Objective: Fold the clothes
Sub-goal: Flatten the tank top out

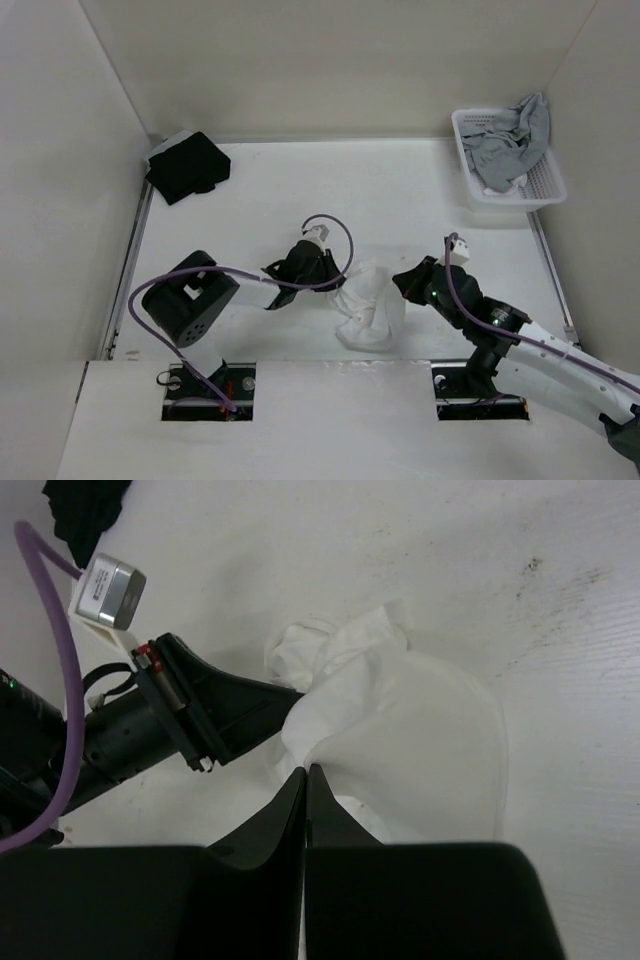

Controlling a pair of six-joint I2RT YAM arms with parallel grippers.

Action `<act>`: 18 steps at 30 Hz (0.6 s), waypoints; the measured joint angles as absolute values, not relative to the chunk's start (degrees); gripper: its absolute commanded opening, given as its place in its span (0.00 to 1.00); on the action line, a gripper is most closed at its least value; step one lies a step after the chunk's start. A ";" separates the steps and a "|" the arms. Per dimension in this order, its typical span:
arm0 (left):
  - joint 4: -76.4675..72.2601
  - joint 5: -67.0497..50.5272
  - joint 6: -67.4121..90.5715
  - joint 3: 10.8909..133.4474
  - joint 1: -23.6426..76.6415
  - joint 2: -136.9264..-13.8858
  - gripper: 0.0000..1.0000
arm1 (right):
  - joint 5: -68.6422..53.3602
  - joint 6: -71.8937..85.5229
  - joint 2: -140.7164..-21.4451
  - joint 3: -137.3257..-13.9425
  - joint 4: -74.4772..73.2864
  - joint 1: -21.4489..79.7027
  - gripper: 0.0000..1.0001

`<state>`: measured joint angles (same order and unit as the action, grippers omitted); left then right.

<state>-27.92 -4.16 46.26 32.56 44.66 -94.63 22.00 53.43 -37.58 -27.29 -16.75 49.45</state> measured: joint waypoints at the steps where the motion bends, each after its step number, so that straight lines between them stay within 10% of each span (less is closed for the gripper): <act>1: -27.38 -4.38 46.26 33.89 44.53 -95.61 0.03 | 21.96 53.30 -38.24 -27.29 -16.27 49.36 0.00; 9: -24.16 5.17 45.58 51.55 33.04 -95.33 0.11 | 20.91 51.81 -41.30 -27.24 -12.62 46.74 0.00; 15: -25.21 9.32 44.88 56.73 29.26 -94.35 0.48 | 20.21 51.88 -41.15 -24.86 -10.20 44.73 0.00; 18: -23.90 9.98 44.03 56.62 28.99 -94.35 0.45 | 19.79 52.31 -41.15 -23.27 -10.17 43.24 0.00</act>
